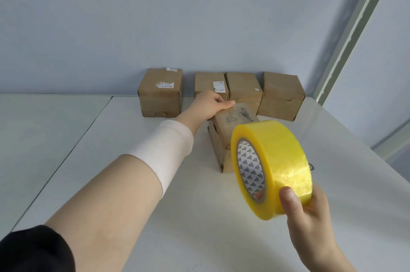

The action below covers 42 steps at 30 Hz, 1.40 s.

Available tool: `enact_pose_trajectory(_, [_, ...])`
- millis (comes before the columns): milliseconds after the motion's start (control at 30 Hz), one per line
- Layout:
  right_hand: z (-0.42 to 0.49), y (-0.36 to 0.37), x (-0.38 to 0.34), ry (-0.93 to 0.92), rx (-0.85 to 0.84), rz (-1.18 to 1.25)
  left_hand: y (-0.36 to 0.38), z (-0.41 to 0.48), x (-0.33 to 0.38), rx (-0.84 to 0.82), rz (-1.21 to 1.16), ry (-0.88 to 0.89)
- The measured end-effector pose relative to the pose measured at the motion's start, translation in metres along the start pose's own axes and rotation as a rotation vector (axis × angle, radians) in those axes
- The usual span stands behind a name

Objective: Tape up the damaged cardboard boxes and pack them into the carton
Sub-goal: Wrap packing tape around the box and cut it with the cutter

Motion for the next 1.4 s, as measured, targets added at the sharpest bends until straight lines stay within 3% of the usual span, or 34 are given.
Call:
enact_pose_trajectory(167, [-0.017,-0.012,0.000,-0.035,0.059,-0.063,0.000,0.002,-0.004,0.031,0.004,-0.027])
enact_pose_trajectory(333, [-0.021,-0.011,0.035,0.151,-0.133,-0.023,-0.002,0.000,-0.002,0.047,0.032,-0.050])
enact_pose_trajectory(533, [-0.014,-0.008,0.041,0.251,-0.210,0.038,-0.017,-0.028,0.048,0.216,0.277,0.197])
enact_pose_trajectory(633, [-0.015,-0.005,0.041,0.273,-0.264,0.052,0.010,-0.055,0.062,0.008,0.278,0.302])
enact_pose_trajectory(733, [-0.015,0.000,0.038,0.266,-0.319,0.052,0.050,-0.075,0.049,-0.255,0.587,0.335])
enact_pose_trajectory(933, [-0.012,0.008,0.034,0.253,-0.291,0.028,0.043,-0.054,0.038,-0.334,0.498,0.295])
enact_pose_trajectory(1233, [-0.028,0.005,0.031,0.293,-0.145,0.079,0.044,-0.040,0.034,-0.391,0.429,0.406])
enact_pose_trajectory(1333, [-0.021,0.005,0.033,0.327,-0.164,0.115,0.032,-0.055,0.048,-0.249,0.273,0.414])
enact_pose_trajectory(1400, [-0.019,0.008,0.031,0.327,-0.209,0.097,0.001,-0.074,0.045,0.112,0.057,0.342])
Point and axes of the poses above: each hand's wrist, its own z-axis towards the middle knuckle, its own y-axis out of the palm, x = y × z, the point moved 9 cm from there along z, towards the middle knuckle, and after that the axes turned 2 degrees about y, right-handed, at the moved point
